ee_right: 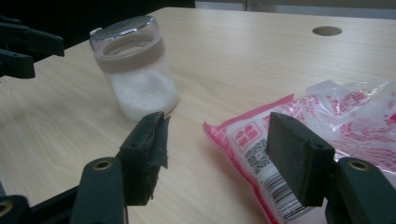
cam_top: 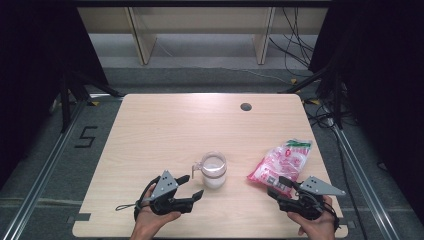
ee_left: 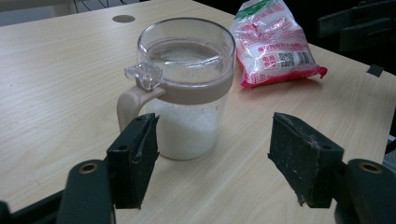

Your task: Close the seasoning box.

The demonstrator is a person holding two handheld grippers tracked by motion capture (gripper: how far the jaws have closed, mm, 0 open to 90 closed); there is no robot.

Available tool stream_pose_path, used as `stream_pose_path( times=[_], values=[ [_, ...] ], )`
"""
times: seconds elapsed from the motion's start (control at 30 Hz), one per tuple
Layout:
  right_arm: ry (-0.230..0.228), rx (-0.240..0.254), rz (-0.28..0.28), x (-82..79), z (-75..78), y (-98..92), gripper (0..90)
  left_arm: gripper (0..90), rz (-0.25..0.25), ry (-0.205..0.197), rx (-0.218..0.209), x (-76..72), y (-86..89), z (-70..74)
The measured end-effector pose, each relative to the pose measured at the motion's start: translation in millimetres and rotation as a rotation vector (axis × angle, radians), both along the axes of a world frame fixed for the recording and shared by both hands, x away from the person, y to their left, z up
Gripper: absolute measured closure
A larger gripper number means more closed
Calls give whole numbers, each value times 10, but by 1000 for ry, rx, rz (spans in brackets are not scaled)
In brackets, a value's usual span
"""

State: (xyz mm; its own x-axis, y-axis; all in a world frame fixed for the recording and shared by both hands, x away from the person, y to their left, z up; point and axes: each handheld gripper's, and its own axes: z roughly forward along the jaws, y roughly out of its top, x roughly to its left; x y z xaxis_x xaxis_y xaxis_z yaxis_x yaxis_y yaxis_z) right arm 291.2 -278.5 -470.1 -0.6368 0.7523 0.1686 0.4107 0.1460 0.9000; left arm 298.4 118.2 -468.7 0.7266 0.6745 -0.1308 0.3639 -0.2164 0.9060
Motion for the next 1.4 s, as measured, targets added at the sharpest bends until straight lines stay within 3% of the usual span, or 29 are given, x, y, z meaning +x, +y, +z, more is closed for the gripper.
stream_pose_path(
  times=[0.07,0.1,0.17,0.27,0.3,0.4,0.5,0.53,0.57,0.6,0.63,0.67,0.73,0.77,0.8,0.9,0.93,1.1,1.13,1.17,1.23,1.27,1.3,1.37,1.4],
  values=[
    [-13,-20,2,-4,-1,-6,386,302,6,1,10,-15,-3,-30],
    [40,3,-10,-38,1,17,386,296,6,1,10,-15,-3,-30],
    [19,3,-2,-17,-22,22,386,288,1,0,18,-25,-13,-67],
    [37,-15,-3,-34,-18,9,386,281,-3,5,30,-39,-12,-94],
    [15,-29,7,-19,-24,-1,386,278,-14,-5,52,-43,-3,-120],
    [17,-26,19,-18,-37,12,382,262,-1,18,36,-66,-12,-158],
    [56,-32,59,-42,-70,36,353,257,-19,15,50,-102,-15,-190],
    [99,-39,87,-94,-94,57,352,254,-23,22,38,-130,-30,-224],
    [83,-61,105,-90,-110,55,349,247,-24,17,48,-140,-30,-240],
    [102,-81,102,-112,-112,65,347,245,-26,22,48,-152,-37,-261],
    [94,-72,125,-115,-123,66,345,246,-23,24,70,-167,-33,-276],
    [133,-74,109,-154,-116,75,342,245,-30,28,61,-177,-41,-300],
    [139,-73,122,-173,-130,77,340,243,-32,25,67,-190,-38,-315],
    [113,-87,131,-165,-148,73,338,236,-38,31,62,-209,-29,-340],
    [143,-79,121,-190,-156,94,335,223,-48,30,62,-215,-26,-350],
    [123,-122,142,-216,-163,88,332,212,-77,36,49,-245,-40,-384],
    [140,-104,135,-247,-168,111,329,198,-88,34,61,-244,-32,-392],
    [154,-145,150,-289,-187,116,321,169,-91,52,50,-265,-44,-434],
    [119,-156,162,-268,-207,109,321,169,-81,58,61,-268,-50,-453],
    [128,-153,161,-280,-202,112,321,169,-95,59,108,-262,-26,-448],
    [133,-162,165,-290,-202,108,320,169,-98,58,105,-277,-42,-457],
    [158,-157,158,-311,-199,117,320,169,-98,58,105,-277,-42,-457],
    [134,-155,182,-288,-217,118,320,170,-102,48,133,-279,-36,-455],
    [138,-161,171,-298,-214,119,320,171,-102,52,123,-283,-43,-458],
    [119,-164,176,-292,-215,118,320,172,-101,49,136,-280,-35,-457]
  ],
)
